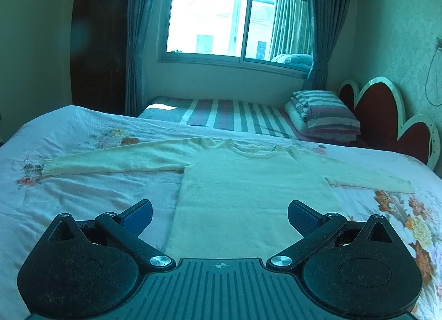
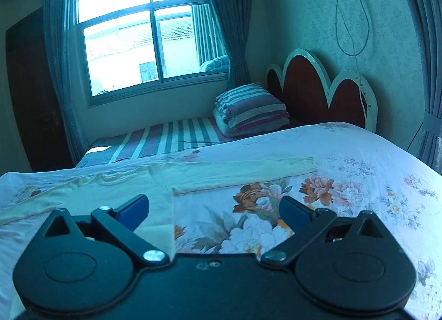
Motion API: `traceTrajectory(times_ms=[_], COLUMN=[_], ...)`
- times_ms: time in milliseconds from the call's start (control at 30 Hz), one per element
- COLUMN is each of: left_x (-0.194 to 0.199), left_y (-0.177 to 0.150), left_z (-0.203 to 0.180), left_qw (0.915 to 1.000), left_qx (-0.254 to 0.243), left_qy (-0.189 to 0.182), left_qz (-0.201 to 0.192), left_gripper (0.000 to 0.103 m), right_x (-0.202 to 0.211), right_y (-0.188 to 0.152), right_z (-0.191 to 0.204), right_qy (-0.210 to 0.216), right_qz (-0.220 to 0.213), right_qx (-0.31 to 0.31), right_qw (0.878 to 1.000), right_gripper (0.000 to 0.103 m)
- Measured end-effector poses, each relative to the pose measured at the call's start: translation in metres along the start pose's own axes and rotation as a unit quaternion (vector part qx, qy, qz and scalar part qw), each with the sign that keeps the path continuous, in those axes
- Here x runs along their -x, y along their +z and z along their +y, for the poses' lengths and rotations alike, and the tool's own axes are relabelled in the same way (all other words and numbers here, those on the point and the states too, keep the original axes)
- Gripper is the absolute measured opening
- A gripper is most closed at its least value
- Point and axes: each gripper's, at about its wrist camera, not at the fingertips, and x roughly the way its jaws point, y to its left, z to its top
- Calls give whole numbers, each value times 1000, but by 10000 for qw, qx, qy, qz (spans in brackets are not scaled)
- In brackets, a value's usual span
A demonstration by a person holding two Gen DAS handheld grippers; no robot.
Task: Fold small clothes
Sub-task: 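Reach the right gripper to the sleeve cuff and close on it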
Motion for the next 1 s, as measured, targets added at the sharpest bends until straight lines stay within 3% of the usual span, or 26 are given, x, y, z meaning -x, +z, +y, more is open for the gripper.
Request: traceTrajectory(times_ms=[100, 167, 333, 533, 767, 900, 1000], left_x=[-52, -85, -142, -188, -228, -240, -247], left_y=[8, 12, 15, 16, 26, 33, 34], left_z=[-12, -25, -48, -49, -28, -16, -4], left_qw=[9999, 9993, 9972, 9939, 9900, 9882, 9860], left_qx=[-85, -235, -460, -375, 4, 134, 208], left_qy=[122, 246, 545, 935, 1305, 1424, 1529], left_qz=[77, 144, 206, 447, 539, 545, 627], left_gripper=[103, 103, 103, 103, 103, 103, 103], right_x=[-51, -90, -179, -261, -305, -319, -328], right_y=[11, 17, 19, 4, -12, -13, -12], right_z=[-26, -46, -90, -140, -173, -181, -186], right_qy=[-195, -305, -571, -779, -737, -600, -529], right_qz=[-1, 123, 388, 687, 847, 704, 604], right_qx=[-163, -318, -747, -1415, -2187, -2393, -2562], right_qw=[9997, 9990, 9948, 9845, 9693, 9665, 9633], right_gripper=[91, 47, 63, 59, 59, 58, 48])
